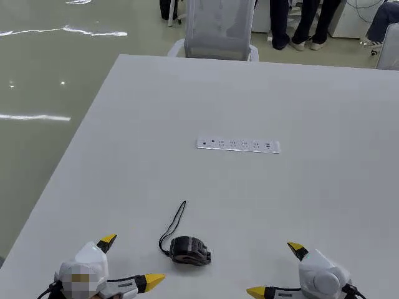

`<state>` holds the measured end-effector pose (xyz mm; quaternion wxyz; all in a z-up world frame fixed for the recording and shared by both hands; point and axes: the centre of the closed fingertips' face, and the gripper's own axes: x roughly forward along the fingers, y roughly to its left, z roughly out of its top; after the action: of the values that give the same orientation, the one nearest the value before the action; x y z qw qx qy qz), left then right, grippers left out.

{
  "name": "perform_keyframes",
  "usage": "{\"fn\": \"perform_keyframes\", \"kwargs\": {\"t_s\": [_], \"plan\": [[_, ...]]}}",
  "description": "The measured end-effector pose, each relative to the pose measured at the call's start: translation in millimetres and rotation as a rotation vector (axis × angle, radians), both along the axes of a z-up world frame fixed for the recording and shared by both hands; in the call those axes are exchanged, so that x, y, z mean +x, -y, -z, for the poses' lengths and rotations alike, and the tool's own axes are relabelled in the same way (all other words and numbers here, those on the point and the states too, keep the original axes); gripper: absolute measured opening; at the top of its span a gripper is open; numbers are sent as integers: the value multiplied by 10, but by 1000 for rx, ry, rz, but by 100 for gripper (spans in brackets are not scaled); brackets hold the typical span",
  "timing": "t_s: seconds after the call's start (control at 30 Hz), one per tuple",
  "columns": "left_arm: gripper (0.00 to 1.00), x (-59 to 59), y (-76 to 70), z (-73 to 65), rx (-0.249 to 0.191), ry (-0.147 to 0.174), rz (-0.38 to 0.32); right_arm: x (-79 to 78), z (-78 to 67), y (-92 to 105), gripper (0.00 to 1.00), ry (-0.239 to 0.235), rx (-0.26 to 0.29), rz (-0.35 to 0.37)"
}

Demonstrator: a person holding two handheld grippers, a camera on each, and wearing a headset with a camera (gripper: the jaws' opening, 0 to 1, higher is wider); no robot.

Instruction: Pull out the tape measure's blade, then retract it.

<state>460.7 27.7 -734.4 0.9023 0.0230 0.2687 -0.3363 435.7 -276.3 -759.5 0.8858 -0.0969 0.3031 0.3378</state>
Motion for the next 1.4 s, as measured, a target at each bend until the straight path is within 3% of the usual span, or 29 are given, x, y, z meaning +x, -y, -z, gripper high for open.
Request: {"fn": "perform_keyframes", "kwargs": {"t_s": [0.13,0.17,0.37,0.43,0.47,0.5,0.57,0.67,0.73,0.77,1.1,1.17,1.23,1.27,1.4], "plan": [[99,7,-161,-41,-5,13,-30,-12,-105,144,100,32,-5,50],[99,9,-199,-102,-33,22,-46,-30,-145,199,100,38,-9,67],[99,-37,-362,-244,-62,53,-48,-111,-219,300,100,54,2,72],[99,-51,-431,-266,-53,38,-55,-146,-241,337,100,55,12,87],[99,-91,-455,-237,-69,-8,-59,-173,-253,359,100,58,14,95],[99,-122,-459,-227,-82,-34,-55,-193,-250,378,100,58,18,103],[99,-107,-518,-280,-71,13,-62,-249,-274,416,100,73,26,117],[99,-129,-590,-292,-67,30,-58,-344,-273,483,100,63,36,144],[99,-159,-608,-367,-61,70,-54,-419,-281,529,100,65,34,154],[99,-181,-613,-377,-61,70,-53,-459,-280,545,100,64,37,157],[99,-275,-856,-289,-54,37,-96,-772,-238,849,100,43,4,206],[99,-305,-862,-276,-57,17,-99,-818,-224,884,100,36,4,213],[99,-392,-803,-223,-29,-10,-42,-831,-215,924,100,33,8,226],[99,-390,-806,-216,-10,-1,-38,-829,-214,937,100,33,10,231],[99,-390,-812,-219,-30,-17,-43,-822,-225,913,100,33,16,231]]}}
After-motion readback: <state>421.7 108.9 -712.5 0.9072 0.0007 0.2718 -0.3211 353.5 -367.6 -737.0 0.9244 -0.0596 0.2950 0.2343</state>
